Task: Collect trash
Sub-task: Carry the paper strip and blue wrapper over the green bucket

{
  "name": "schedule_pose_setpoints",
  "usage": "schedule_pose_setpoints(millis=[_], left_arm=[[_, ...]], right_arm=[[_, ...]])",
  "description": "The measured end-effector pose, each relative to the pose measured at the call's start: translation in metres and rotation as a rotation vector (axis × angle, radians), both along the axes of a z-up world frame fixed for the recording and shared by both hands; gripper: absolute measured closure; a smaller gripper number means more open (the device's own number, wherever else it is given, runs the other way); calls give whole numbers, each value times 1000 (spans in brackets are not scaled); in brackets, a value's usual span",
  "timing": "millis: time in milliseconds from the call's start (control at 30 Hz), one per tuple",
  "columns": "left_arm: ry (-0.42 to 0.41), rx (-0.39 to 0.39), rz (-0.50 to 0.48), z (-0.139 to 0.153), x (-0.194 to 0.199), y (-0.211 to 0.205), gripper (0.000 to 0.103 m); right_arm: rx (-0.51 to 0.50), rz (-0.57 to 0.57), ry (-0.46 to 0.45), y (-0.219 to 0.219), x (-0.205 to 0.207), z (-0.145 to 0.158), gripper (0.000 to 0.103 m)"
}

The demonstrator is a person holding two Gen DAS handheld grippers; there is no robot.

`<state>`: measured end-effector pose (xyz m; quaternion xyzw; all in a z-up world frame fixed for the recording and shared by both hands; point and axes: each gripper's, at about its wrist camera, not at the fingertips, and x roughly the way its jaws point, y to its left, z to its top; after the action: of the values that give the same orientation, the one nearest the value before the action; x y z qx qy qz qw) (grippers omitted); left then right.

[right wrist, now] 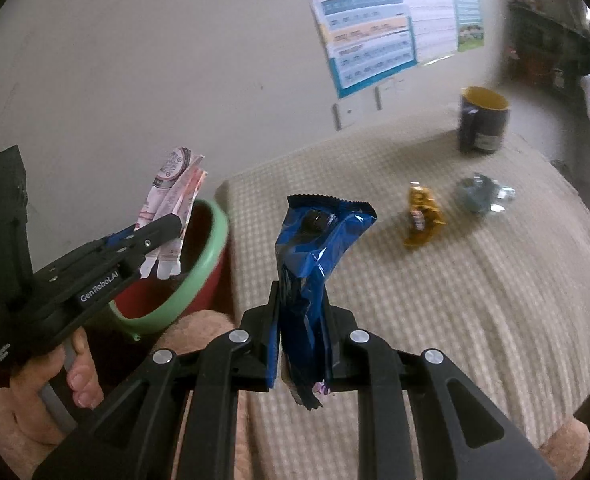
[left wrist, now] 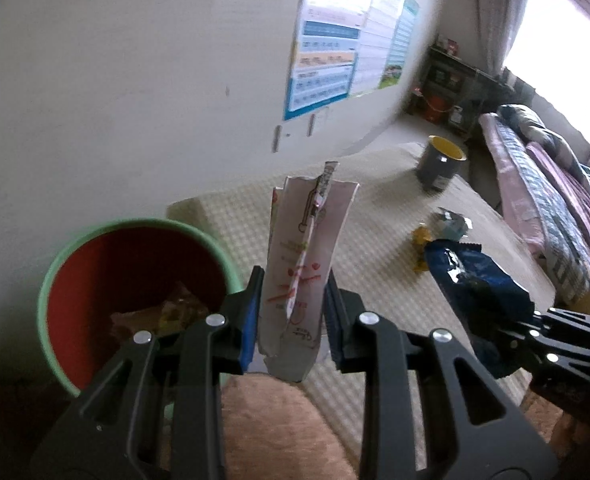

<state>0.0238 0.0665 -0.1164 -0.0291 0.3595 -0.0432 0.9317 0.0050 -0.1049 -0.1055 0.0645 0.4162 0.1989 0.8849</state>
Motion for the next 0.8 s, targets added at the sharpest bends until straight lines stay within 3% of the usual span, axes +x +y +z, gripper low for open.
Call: schedule_pose_setpoints(millis=[467, 800], left_arm=[[29, -14, 168, -14, -1, 72, 76], [62, -28, 242, -31, 1, 104, 76]], right_arm=[[-38, 159, -13, 79, 17, 4, 86], [-41, 223, 30, 118, 38, -7, 85]])
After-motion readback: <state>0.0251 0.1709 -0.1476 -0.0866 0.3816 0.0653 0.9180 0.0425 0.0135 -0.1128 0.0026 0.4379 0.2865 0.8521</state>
